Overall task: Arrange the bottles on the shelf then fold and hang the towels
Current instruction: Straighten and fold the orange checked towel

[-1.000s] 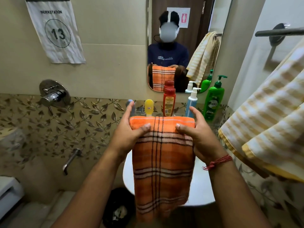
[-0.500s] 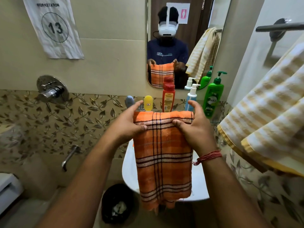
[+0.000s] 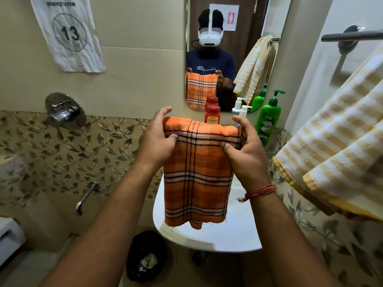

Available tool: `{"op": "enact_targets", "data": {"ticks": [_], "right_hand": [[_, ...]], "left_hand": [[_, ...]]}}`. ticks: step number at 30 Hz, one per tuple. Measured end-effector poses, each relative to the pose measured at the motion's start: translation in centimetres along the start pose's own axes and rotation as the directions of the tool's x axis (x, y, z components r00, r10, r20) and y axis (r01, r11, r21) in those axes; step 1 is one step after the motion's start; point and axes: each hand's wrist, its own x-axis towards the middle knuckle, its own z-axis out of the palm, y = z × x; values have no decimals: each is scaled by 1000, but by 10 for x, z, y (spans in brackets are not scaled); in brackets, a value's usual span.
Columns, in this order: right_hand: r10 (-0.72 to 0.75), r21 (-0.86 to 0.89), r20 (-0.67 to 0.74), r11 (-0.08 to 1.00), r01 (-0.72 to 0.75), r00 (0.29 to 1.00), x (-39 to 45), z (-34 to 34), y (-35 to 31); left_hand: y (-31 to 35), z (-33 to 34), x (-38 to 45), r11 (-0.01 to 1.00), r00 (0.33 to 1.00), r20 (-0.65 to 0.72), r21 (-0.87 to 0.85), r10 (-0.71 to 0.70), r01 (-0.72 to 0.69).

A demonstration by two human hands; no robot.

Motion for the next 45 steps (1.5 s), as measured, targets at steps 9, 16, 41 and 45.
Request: {"op": "enact_targets", "data": {"ticks": [9, 16, 41, 45], "right_hand": [[-236, -426, 1, 879, 214, 972, 4, 5, 2], [-239, -640, -10, 747, 178, 971, 10, 7, 0], [-369, -914, -99, 402, 63, 924, 188, -115, -177], [-384, -964, -118, 267, -12, 916, 226, -162, -196]], "left_hand": [[-2, 0, 6, 986, 987, -27, 59, 160, -159], [-12, -6, 17, 919, 962, -19, 302, 272, -254], [174, 131, 212, 810, 922, 100, -518, 375, -273], [224, 177, 231, 734, 916, 94, -632, 390, -247]]}}
